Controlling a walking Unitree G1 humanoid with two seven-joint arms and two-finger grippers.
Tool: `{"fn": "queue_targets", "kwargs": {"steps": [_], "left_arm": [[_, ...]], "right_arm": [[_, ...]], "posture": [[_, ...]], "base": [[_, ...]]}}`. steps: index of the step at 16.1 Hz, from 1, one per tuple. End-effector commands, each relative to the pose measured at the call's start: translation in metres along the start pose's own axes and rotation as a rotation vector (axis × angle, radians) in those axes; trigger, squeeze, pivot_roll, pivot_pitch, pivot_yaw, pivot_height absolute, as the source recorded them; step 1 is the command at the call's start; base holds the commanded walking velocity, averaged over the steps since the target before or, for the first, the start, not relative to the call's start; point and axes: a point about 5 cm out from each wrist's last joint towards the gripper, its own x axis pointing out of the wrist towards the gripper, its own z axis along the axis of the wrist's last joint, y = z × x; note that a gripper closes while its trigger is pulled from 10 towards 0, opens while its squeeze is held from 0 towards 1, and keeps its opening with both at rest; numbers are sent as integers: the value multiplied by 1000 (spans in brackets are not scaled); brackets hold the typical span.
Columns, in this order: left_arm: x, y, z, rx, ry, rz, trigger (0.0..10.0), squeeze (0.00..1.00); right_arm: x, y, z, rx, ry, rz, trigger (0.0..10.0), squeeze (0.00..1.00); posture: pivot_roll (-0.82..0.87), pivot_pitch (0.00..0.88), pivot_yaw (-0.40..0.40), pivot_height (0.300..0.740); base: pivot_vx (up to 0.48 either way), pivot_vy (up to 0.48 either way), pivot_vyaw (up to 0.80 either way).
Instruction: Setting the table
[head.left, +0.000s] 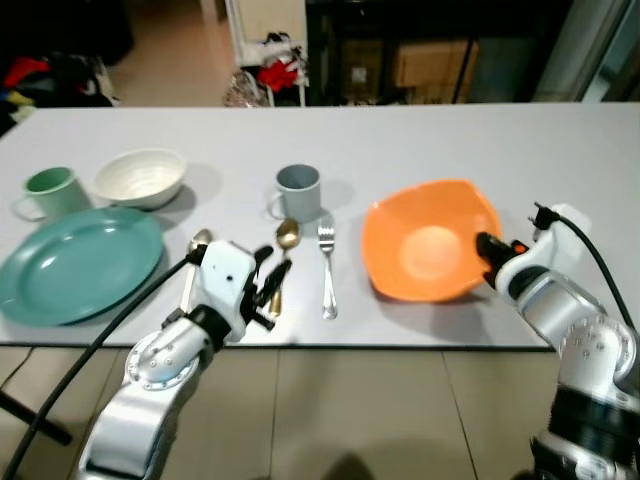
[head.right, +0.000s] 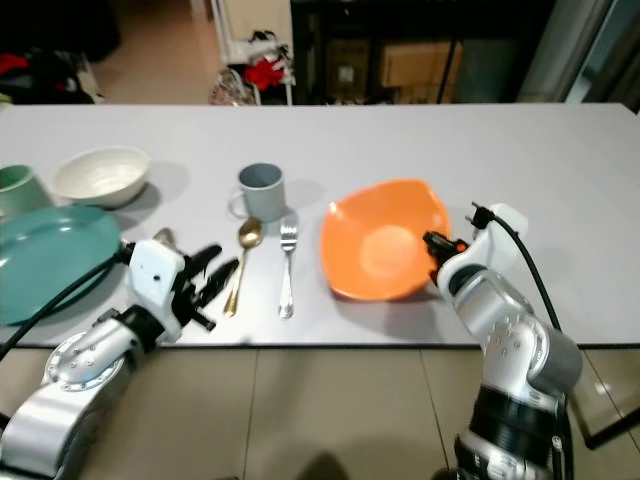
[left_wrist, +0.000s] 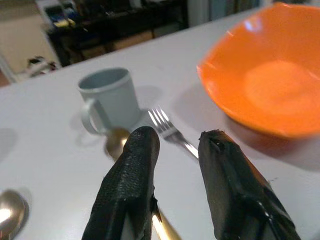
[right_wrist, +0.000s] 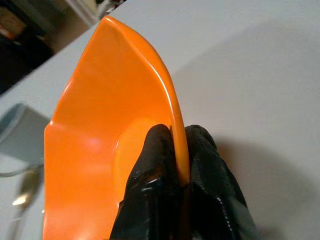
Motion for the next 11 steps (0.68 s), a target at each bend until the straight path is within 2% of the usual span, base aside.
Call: {"fn": "queue_targets", "kwargs": {"steps": [1,4,5,6,10,11], "left_arm": [[-2,-1,2,-17,7,-42,10000,0],[-5,-5,2,-50,49,-140,10000,0],[-6,-6,1,-51,62,-156,10000,0],[-6,-5,0,-48,77,-155,10000,0],[-7,-2,3,-52,75,-150,10000,0],[-7,-1,4,-51,73,-145,10000,0]], "right_arm": [[4,-2,6,73,-13,11,10000,0],[17,-15,12,225,23,-2,10000,0],[20,-17,13,248,31,-2,10000,0],[27,-27,16,329,58,-10,10000,0],[35,-38,11,421,125,-14,10000,0],[35,-39,10,394,142,-25,10000,0]], "posture": [[-72,0,49,740],[-66,0,55,740],[-63,0,57,740],[-58,0,57,740],[-50,0,55,740],[-50,0,55,740]], "base": [[0,0,0],[0,0,0],[0,0,0],[0,0,0],[0,0,0],[0,0,0]]}}
